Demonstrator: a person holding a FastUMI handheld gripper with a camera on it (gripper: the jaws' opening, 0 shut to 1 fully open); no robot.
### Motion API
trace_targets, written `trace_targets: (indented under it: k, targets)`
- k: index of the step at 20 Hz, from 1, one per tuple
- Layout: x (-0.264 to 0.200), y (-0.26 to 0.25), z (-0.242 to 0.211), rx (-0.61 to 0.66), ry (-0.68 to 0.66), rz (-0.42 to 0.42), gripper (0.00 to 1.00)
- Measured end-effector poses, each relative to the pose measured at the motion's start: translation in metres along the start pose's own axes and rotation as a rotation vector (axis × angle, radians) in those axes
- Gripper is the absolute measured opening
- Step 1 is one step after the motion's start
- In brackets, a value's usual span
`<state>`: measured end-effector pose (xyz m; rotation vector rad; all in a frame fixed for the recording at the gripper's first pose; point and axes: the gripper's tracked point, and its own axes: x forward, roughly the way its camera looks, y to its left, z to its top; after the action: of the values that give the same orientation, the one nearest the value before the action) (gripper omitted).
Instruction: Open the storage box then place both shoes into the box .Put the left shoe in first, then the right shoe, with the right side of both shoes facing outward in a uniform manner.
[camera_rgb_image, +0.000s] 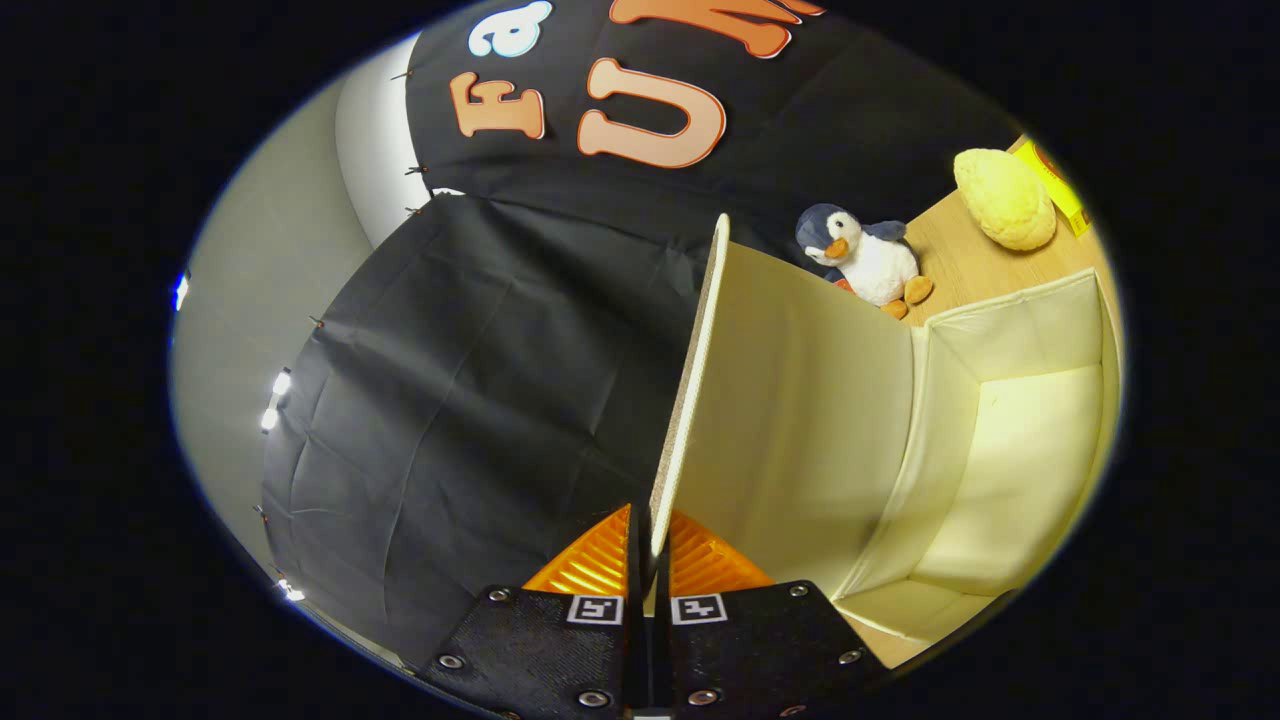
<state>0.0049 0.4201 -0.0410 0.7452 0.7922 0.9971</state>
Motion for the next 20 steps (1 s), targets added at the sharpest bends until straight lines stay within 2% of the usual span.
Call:
trace_targets:
  k: [2, 4, 6, 7, 9, 14, 20]
  targets:
    - [0.011, 0.001, -0.001, -0.037, -0.006, -0.021, 0.1]
    - [0.016, -0.005, -0.006, -0.081, 0.004, -0.058, 0.21]
    - [0.024, -0.01, -0.01, -0.108, 0.023, -0.085, 0.5]
    - [0.025, -0.016, -0.012, -0.115, 0.029, -0.099, 0.76]
    - [0.023, -0.022, -0.012, -0.129, 0.028, -0.127, 0.97]
    - [-0.002, -0.045, 0.006, -0.173, -0.02, -0.208, 0.98]
    - [-0.068, -0.091, 0.036, -0.188, -0.121, -0.333, 0.98]
